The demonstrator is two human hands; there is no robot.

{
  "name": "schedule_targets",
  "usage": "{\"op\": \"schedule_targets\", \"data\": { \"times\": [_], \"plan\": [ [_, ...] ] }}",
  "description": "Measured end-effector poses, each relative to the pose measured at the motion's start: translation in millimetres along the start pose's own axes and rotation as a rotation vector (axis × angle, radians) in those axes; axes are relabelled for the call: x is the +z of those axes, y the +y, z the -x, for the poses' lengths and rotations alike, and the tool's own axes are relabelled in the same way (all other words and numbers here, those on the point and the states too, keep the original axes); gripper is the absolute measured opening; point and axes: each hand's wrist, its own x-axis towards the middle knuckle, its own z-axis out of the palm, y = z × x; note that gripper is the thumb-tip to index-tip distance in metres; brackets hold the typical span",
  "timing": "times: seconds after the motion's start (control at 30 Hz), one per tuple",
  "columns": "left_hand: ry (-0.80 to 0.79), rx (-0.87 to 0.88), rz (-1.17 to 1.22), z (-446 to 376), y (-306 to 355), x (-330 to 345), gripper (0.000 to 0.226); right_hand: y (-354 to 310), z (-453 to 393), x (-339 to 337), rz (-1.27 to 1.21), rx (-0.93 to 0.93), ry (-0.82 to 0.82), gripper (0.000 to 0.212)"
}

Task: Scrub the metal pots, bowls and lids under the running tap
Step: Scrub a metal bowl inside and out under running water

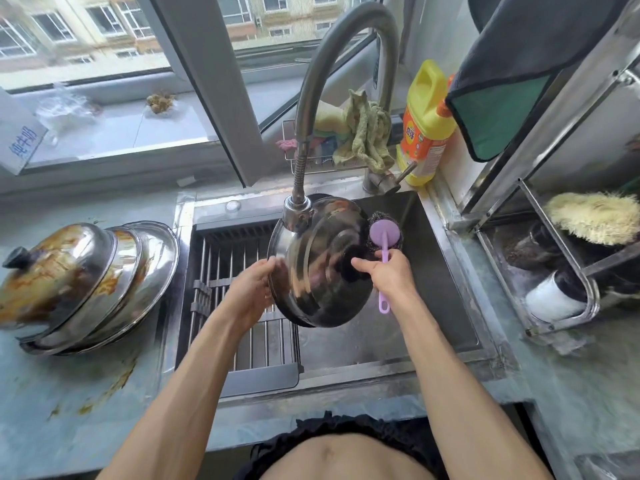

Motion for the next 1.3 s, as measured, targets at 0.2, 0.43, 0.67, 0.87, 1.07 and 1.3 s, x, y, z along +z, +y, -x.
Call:
{"op": "schedule_targets", "data": {
  "times": [0.2,0.43,0.67,0.87,1.07,1.3],
  "plan": [
    [0.049,-0.018,0.036,-17,22,-2,0.028,-1,9,-1,0.106,-0.153,-0.062,0.06],
    [0.108,-0.148,0.069,-19,6,6,0.033,2,10,-10,0.219,-0.245,0.001,0.062],
    [0.104,-0.179,0.353,-12,-13,25,0.032,2,7,-14,0.127,-0.234,0.056,0.032],
    [0.045,0.104,-0.227,1,-13,68,0.023,-16,-1,-50,0.14,-0.078,0.172,0.042],
    [-0.247,0.38,-0.817,0,-5,107,0.035,-30,12,-96,0.3,0.088,0.179,0.061],
    [-0.356,0.781,-1.105,13,-4,91,0.021,-10,26,-97,0.202,0.143,0.117,0.03]
  ]
}}
